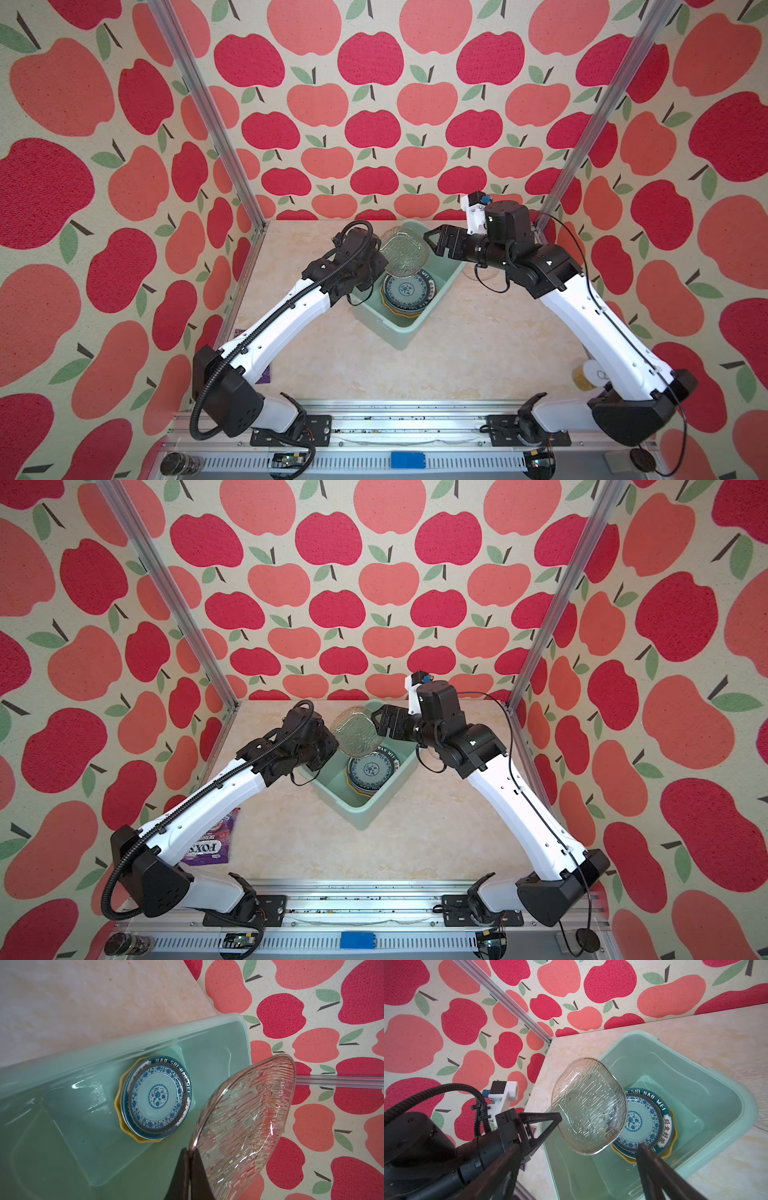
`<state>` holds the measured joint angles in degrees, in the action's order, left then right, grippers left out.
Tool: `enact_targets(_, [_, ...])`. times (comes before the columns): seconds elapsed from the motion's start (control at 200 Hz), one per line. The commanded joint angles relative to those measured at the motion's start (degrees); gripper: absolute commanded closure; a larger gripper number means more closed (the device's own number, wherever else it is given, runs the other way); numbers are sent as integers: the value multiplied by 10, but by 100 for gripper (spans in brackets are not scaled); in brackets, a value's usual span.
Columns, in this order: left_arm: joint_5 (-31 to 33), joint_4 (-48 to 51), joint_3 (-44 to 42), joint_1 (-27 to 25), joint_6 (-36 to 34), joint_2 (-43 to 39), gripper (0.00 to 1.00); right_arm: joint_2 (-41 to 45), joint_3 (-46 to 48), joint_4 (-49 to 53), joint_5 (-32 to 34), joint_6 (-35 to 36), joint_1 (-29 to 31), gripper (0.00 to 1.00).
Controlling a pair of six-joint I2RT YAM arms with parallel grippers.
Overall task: Place the plates into the plastic bin on the countertop
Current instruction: 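Carry the clear glass plate over the bin with the left gripper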
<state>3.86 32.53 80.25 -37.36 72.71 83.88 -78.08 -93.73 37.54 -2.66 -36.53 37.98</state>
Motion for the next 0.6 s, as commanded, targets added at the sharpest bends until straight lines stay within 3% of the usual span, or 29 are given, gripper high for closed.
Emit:
enact_targets(0.0, [47, 16, 43, -21, 72, 34, 100, 27, 5, 1, 16, -7, -20, 10])
enact_targets(0.27, [95, 22, 46, -45, 154, 81, 100, 36, 5, 6, -3, -4, -58, 10])
enact_targets(0.595, [92, 29, 40, -45, 155, 124, 100, 26, -3, 14, -12, -2, -65, 10])
